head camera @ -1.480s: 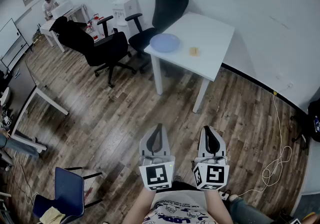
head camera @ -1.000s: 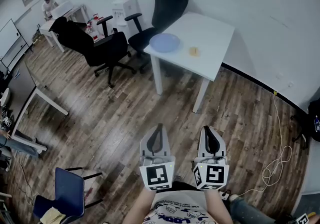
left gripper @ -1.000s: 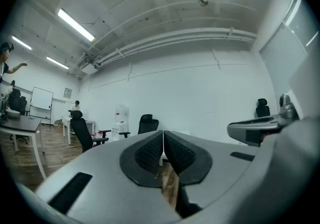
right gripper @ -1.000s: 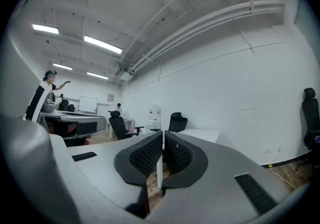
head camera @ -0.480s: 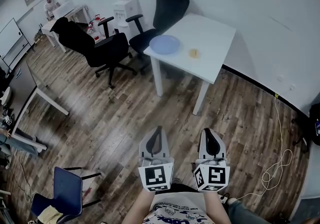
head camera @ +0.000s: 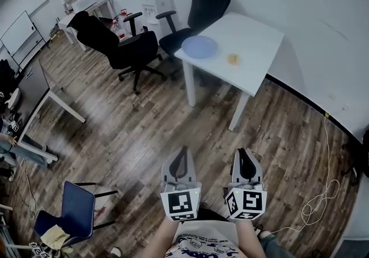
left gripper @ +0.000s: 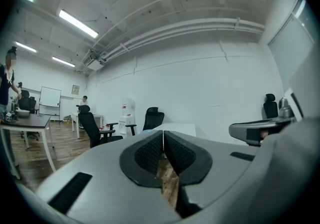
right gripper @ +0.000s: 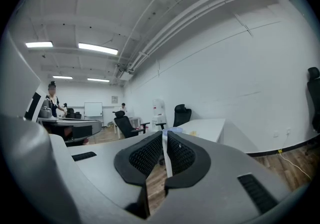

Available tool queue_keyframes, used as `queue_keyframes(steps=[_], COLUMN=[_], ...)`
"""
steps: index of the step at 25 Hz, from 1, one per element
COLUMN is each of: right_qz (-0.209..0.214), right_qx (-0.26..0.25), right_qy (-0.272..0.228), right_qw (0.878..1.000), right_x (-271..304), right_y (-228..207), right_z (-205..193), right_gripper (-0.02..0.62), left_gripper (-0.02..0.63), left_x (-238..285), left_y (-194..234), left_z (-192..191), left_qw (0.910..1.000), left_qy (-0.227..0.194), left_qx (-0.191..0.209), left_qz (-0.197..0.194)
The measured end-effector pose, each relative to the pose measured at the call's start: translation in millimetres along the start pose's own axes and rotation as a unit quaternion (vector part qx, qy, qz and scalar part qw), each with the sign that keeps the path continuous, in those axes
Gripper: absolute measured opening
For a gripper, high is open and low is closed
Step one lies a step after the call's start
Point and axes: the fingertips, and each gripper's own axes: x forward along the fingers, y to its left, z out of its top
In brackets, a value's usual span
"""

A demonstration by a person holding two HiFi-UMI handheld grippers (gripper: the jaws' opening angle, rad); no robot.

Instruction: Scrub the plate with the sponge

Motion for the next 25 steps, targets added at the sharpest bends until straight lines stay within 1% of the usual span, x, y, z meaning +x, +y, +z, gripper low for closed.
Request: queue_keyframes(steps=[5,9,16,22,25], right_qz=[0.007,0.001,-0.024,-0.049,-0.056], right_qx=[0.001,0.001,-0.004,-0.007,-0.003], right_qy=[0.007,0.01,0.001,-0.011,-0.013], right_qw=[1.0,1.0,1.0,0.999,0.998], right_x=[16.6,39.5,100.2,167.2,205.5], right_y=[1.1,-4.2,-20.6,-22.9,-20.0], right_z=[-3.6,-4.6,6.3,22.9,28.8], right_gripper=[0.028,0.028,0.028,0.028,0.028], left_gripper=[0.014,0.012,0.012,0.012,0.012], left_x=[13.6,39.2,111.3,179.9,214.8], left_y=[7.6,13.4,23.6,49.3,67.7], left_z=[-2.9,-4.5,5.5,24.0,27.0], left_qw=[1.0,1.0,0.9995,0.9985,0.9983], left_qy=[0.007,0.007,-0.005,-0.016,-0.014], left_qx=[-0.001,-0.005,-0.008,-0.007,-0.009], left_qz=[0.004,-0.002,-0.029,-0.051,-0.056])
